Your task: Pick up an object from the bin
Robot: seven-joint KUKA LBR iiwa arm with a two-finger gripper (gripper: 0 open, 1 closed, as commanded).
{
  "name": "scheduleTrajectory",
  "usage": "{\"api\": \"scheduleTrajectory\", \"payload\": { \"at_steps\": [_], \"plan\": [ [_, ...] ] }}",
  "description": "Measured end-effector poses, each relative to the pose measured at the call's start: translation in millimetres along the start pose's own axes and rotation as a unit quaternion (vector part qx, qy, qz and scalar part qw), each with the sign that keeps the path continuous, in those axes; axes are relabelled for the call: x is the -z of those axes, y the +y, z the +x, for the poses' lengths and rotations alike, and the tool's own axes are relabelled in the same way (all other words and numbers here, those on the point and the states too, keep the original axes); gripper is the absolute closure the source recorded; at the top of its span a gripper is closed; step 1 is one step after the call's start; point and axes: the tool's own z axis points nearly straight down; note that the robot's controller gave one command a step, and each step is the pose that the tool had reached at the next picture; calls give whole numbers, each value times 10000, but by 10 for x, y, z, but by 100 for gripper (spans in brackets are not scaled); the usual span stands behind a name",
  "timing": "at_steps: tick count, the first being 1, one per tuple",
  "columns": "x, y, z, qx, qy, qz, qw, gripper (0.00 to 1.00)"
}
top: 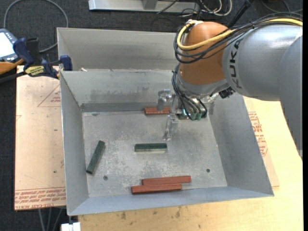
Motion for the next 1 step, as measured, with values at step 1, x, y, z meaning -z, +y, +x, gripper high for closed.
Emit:
{"api": "scheduleTrajectory", "payload": {
  "at_steps": [1],
  "plan": [
    [-967, 340, 191, 118, -1, -5, 9999, 0]
  ]
}}
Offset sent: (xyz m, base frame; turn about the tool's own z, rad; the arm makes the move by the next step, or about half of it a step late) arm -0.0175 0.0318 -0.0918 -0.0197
